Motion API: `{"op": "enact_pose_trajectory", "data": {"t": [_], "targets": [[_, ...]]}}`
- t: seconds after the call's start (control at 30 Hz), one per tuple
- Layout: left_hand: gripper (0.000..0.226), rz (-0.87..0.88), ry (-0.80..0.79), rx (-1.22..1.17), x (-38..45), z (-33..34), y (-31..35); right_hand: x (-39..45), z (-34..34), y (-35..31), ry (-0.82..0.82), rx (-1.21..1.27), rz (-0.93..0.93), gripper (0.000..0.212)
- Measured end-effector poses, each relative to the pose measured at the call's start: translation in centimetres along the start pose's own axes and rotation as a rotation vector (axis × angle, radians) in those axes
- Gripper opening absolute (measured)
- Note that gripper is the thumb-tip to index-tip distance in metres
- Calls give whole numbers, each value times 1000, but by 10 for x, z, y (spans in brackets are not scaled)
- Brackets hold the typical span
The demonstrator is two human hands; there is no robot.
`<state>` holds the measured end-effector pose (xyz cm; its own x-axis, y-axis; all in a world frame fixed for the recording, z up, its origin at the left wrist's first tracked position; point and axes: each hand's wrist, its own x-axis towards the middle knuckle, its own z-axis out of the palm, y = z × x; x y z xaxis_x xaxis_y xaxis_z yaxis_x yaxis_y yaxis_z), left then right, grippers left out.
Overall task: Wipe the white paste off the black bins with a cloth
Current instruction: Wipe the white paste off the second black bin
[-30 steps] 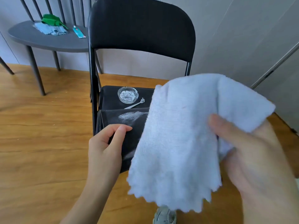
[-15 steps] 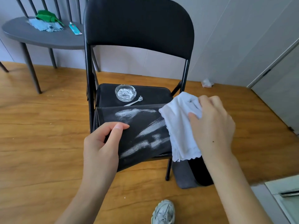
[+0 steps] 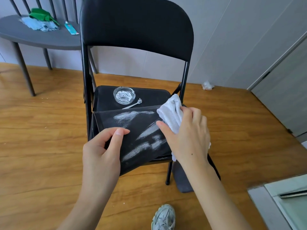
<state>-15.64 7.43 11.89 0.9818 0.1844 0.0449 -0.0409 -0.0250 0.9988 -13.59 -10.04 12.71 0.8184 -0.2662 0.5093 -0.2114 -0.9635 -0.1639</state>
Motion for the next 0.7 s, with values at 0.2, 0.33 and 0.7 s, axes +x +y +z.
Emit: {"op": "enact_pose_trajectory", "data": {"t": [0.2,0.33,0.7], "targets": [[24,19,14,-9,3,-1,-1,18,-12,14,-14,164,29,23],[25,8,39,-25,5,-3,-4,25,-31,26,-96,877,362,14],[24,28,31,-36,3,0,-3,15,-12,33,-120,429,128,44]]}}
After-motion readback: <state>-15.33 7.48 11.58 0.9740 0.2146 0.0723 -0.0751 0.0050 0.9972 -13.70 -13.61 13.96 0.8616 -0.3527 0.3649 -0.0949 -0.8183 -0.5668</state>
